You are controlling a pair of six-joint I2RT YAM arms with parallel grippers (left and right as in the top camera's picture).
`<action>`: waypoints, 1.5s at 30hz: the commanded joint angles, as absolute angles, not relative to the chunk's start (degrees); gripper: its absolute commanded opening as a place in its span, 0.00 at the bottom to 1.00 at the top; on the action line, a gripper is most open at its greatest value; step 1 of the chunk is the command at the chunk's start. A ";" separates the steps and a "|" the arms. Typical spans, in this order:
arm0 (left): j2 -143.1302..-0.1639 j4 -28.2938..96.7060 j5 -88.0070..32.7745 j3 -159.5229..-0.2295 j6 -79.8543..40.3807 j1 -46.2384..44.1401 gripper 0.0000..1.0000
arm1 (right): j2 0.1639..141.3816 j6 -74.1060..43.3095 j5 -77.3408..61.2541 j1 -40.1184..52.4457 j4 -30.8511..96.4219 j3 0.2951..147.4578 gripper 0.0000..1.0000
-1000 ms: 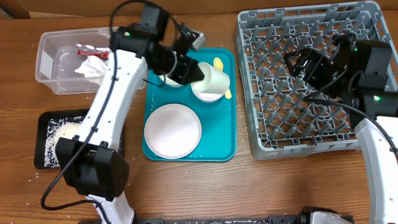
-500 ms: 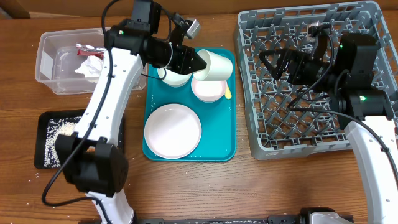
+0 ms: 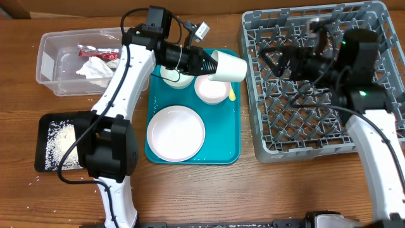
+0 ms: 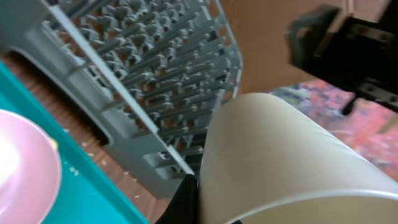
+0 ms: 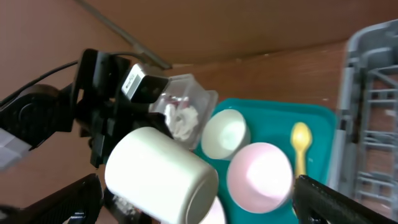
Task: Sort waste into correct bins and load items into the dishwasher
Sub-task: 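Lift the white cup and carry it right toward the right gripper, then grasp the white cup with the right gripper and release the left gripper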
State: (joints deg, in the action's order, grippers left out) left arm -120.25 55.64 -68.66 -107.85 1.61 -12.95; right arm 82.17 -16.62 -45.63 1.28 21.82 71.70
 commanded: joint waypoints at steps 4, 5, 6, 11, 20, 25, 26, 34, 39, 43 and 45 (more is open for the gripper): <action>-119.92 55.42 -78.83 -108.64 0.56 -11.18 0.04 | 87.00 -16.25 -57.21 4.16 15.16 73.08 1.00; -119.92 55.42 -79.57 -108.64 -0.14 -10.50 0.04 | 87.48 -16.25 -57.32 4.34 14.57 73.08 1.00; -119.92 55.42 -79.55 -108.64 -0.89 -9.50 0.04 | 87.74 -16.25 -57.36 4.40 14.13 73.08 1.00; -119.92 55.11 -80.38 -108.64 -2.42 -5.65 0.04 | 87.81 -16.23 -59.29 4.49 10.81 73.08 1.00; -119.92 53.36 -90.59 -108.64 -4.82 -4.10 0.04 | 90.48 -16.47 -59.24 9.58 0.43 73.08 1.00; -119.92 53.60 -90.61 -108.64 -6.92 -4.21 0.04 | 91.74 -16.47 -59.00 11.46 -2.76 73.08 1.00; -119.92 53.87 -90.61 -108.64 -6.92 -4.21 0.04 | 92.18 -16.49 -59.00 11.64 -3.29 73.08 1.00; -119.92 56.31 -90.59 -108.64 -6.85 -6.72 0.04 | 94.39 -19.77 -59.07 12.01 -8.71 73.08 1.00; -119.92 56.36 -90.54 -108.64 -6.90 -8.82 0.04 | 94.43 -19.75 -58.54 12.21 -10.22 73.08 1.00; -119.92 56.69 -90.50 -108.64 -6.90 -9.45 0.04 | 94.43 -19.79 -58.63 12.21 -10.20 73.08 1.00; -119.92 56.69 -90.48 -108.64 -6.90 -9.45 0.04 | 94.43 -19.99 -58.85 12.29 -10.13 73.08 0.96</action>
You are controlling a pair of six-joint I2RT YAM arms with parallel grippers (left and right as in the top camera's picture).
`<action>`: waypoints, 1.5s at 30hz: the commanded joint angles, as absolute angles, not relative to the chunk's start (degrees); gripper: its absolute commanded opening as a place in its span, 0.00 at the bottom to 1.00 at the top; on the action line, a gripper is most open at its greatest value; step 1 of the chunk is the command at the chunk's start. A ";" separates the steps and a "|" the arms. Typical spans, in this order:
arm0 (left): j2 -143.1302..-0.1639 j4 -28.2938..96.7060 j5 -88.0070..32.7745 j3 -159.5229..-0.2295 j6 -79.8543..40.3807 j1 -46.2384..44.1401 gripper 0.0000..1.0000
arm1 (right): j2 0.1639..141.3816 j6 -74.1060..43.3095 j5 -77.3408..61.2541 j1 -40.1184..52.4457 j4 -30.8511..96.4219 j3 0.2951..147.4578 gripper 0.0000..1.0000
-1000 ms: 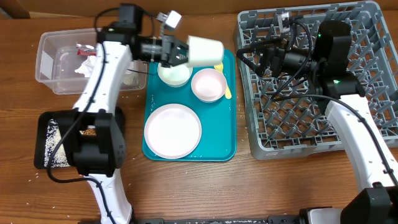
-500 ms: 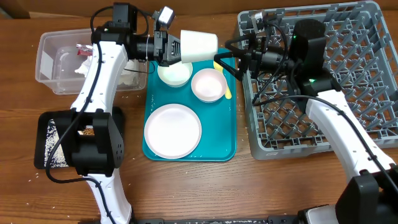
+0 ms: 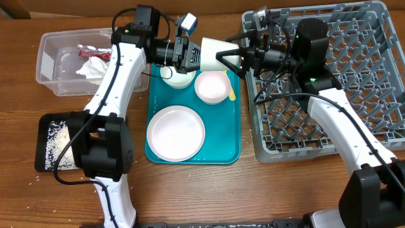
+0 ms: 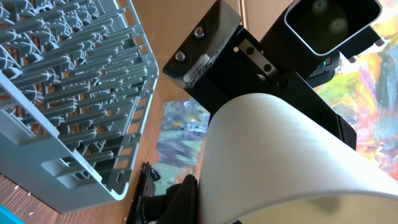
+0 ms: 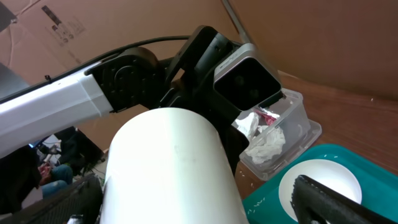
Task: Sort waste into correct bins and load items into the dishwasher
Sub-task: 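Grasp the white cup with the right gripper and release the left gripper, then place the white cup upside down in the dish rack with the right gripper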
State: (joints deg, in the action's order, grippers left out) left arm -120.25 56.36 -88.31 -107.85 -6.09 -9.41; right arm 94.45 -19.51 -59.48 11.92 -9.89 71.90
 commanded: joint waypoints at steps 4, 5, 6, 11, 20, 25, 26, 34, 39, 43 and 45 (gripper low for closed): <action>-119.92 56.60 -90.41 -108.64 -6.90 -9.34 0.04 | 94.43 -19.97 -60.58 12.69 -9.91 73.08 0.85; -119.92 56.60 -90.41 -108.64 -6.90 -9.34 0.04 | 94.43 -19.97 -60.58 12.80 -9.76 73.08 0.85; -119.92 56.60 -90.41 -108.64 -6.90 -9.34 0.04 | 94.43 -19.97 -60.58 13.06 -9.69 73.08 0.85; -119.92 56.73 -90.48 -108.64 -6.94 -9.34 0.04 | 94.43 -19.73 -60.58 14.35 -9.58 73.08 0.86; -119.92 56.71 -90.41 -108.64 -7.75 -9.34 0.04 | 94.54 -19.46 -60.55 15.16 -8.25 73.08 0.68; -119.92 56.75 -89.41 -108.64 -7.75 -9.34 0.04 | 94.54 -19.49 -60.55 14.41 -8.32 73.08 0.60; -119.92 56.75 -89.41 -108.64 -7.73 -9.34 0.04 | 94.54 -19.49 -60.55 14.17 -8.32 73.08 0.59; -119.92 56.73 -87.66 -108.64 -7.75 -9.34 0.30 | 94.54 -19.70 -61.41 11.94 -7.99 73.08 0.53; -119.92 56.73 -85.14 -108.64 -7.75 -9.34 0.32 | 94.54 -19.99 -61.36 8.05 -4.73 73.08 0.53; -119.92 56.73 -80.53 -108.64 -7.77 -9.32 0.33 | 94.54 -19.97 -59.27 3.75 2.11 73.08 0.53; -119.92 56.73 -77.30 -108.64 -7.77 -9.32 0.33 | 94.48 -20.12 -58.08 2.02 5.96 73.12 0.54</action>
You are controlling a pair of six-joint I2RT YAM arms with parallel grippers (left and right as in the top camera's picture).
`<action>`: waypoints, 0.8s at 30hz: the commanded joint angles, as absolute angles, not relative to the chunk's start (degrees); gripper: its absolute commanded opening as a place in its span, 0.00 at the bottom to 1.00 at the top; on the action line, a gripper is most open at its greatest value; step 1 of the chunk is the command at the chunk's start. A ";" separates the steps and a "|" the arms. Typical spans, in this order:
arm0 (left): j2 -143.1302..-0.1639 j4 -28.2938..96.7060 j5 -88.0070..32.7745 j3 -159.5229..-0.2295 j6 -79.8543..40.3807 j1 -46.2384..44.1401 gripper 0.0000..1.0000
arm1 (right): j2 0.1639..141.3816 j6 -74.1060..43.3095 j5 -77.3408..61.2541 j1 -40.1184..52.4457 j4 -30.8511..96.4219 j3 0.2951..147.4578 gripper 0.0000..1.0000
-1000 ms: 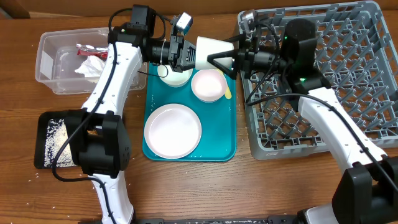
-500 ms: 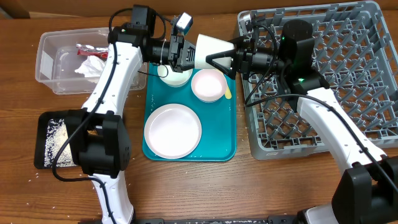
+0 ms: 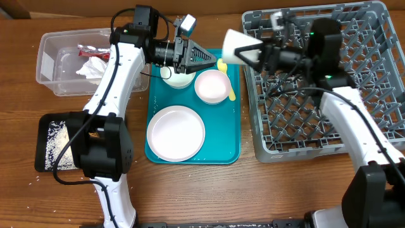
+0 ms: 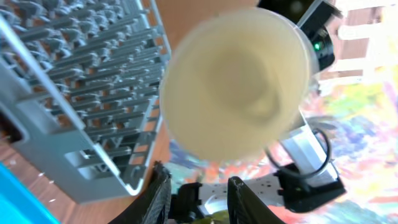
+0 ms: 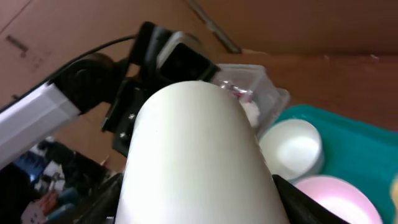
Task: Sort waste into correct bins and load items into the dishwasher
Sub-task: 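Place the white cup upside down in the dish rack with the right gripper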
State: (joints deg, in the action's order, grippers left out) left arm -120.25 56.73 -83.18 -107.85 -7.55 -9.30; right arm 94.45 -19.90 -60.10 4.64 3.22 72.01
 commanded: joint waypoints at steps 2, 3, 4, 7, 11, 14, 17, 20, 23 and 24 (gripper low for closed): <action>-119.92 56.73 -72.47 -108.64 -7.77 -9.32 0.32 | 93.91 -20.23 -56.27 0.21 11.09 73.21 0.57; -119.92 56.73 -69.97 -108.64 -7.77 -9.32 0.30 | 93.65 -20.21 -55.44 -0.19 12.73 73.25 0.57; -119.92 56.75 -63.02 -108.64 -7.77 -9.34 0.30 | 92.64 -20.14 -51.79 -1.04 17.87 73.54 0.57; -119.92 57.04 -50.06 -108.64 -7.77 -9.58 0.29 | 90.56 -19.29 -42.68 -1.37 29.85 75.68 0.57; -119.92 57.56 -36.86 -108.64 -7.77 -10.00 0.29 | 88.20 -19.27 -29.89 -0.67 46.33 81.34 0.57; -119.92 58.11 -27.35 -108.64 -7.75 -10.22 0.29 | 87.42 -19.40 -14.96 2.00 62.02 89.03 0.57; -119.92 58.59 -22.70 -108.64 -7.73 -10.22 0.29 | 87.44 -21.65 -3.31 5.39 71.22 92.64 0.57; -119.92 58.92 -19.70 -108.64 -7.73 -10.22 0.29 | 87.79 -24.88 3.73 7.90 77.41 92.51 0.57; -119.92 59.20 -18.39 -108.62 -7.70 -10.22 0.30 | 88.99 -29.02 8.01 9.39 82.94 90.87 0.58; -119.92 59.20 -18.09 -108.60 -7.70 -10.22 0.29 | 89.38 -30.26 8.54 9.56 83.85 89.82 0.58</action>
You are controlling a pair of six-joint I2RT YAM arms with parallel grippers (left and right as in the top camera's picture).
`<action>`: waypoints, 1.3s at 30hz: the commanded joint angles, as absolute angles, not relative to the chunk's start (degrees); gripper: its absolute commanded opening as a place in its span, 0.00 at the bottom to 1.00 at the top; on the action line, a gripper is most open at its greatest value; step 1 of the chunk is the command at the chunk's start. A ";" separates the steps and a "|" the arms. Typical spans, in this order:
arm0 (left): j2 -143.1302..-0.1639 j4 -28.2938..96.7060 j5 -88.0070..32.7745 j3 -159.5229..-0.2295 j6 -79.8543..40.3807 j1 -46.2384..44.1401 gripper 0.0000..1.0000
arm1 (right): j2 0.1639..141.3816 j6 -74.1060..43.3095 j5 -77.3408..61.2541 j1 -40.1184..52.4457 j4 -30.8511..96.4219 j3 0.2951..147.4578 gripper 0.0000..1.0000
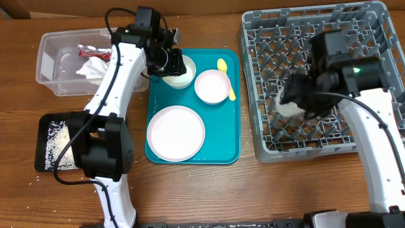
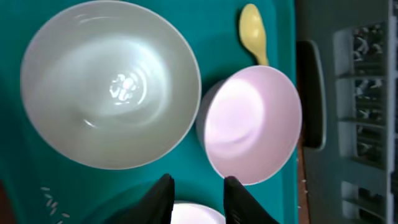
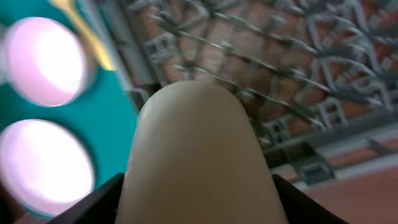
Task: Sort waste into correct bins and load items into the dishwasher
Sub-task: 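Place the white cup upside down in the dish rack with the right gripper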
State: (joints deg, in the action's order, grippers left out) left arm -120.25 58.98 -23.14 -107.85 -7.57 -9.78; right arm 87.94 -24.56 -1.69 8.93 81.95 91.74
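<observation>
A cream cup [image 1: 290, 103] is low over the left part of the grey dish rack [image 1: 354, 44], and my right gripper [image 1: 297, 96] is shut on it. In the right wrist view the cup [image 3: 196, 143] fills the middle, with rack tines [image 3: 292, 56] beyond it. My left gripper [image 2: 198, 200] is open and holds nothing, pointing down at the teal tray [image 1: 224, 149] beside the cream bowl [image 2: 112, 84] and the pink bowl [image 2: 252, 124]. A white plate [image 1: 176, 133] and a yellow spoon [image 1: 226, 75] also lie on the tray.
A clear bin [image 1: 50, 44] holding crumpled waste stands at the far left. A black tray [image 1: 47, 123] with spilled rice sits on the near left. The rack's raised walls and tines surround the cup.
My right gripper has moved the cup from high over the rack's far left corner to low over the rack's left part. My left gripper has turned from level to pointing down at the cream bowl.
First my left gripper held the cup over the tray while the right arm stood open over the rack. Then both grippers met at the cup. After that the cup was in my right gripper and the left was open. Now the cup is over the rack.
</observation>
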 commanded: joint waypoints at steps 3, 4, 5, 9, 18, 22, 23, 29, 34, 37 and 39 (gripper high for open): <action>-119.92 59.24 -17.34 -108.57 -7.29 -10.22 0.29 | 89.76 -32.27 8.84 9.58 82.41 84.79 0.58; -119.92 59.27 -17.34 -108.57 -7.27 -10.20 0.30 | 89.76 -32.91 8.86 9.58 80.62 82.54 0.58; -119.92 59.27 -17.34 -108.57 -7.27 -10.20 0.30 | 89.76 -32.93 8.73 9.58 78.87 80.64 0.58; -119.92 59.37 -17.34 -108.57 -7.09 -10.20 0.30 | 89.78 -33.39 8.78 9.58 74.81 75.66 0.58; -119.92 59.57 -17.34 -108.57 -6.42 -10.20 0.31 | 89.78 -33.50 8.80 9.58 69.12 69.12 0.64; -119.92 59.81 -17.37 -108.57 -6.39 -10.20 0.32 | 89.78 -33.43 8.80 9.58 68.36 68.64 0.88; -119.92 59.88 -17.34 -108.57 -6.39 -10.20 0.34 | 89.76 -33.32 8.80 9.58 68.25 68.73 0.91; -119.92 59.79 -17.37 -108.57 -6.39 -10.20 0.36 | 89.76 -33.01 8.78 9.58 70.67 74.19 1.00; -119.92 59.55 -17.39 -108.57 -5.91 -10.20 0.35 | 89.76 -30.92 8.78 9.58 74.67 85.12 1.00; -119.92 59.55 -17.39 -108.57 -5.45 -10.20 0.35 | 89.76 -29.98 8.75 9.58 76.55 88.62 1.00; -119.92 59.55 -17.37 -108.57 -5.10 -10.20 0.34 | 89.76 -29.93 8.23 9.58 77.23 88.68 0.96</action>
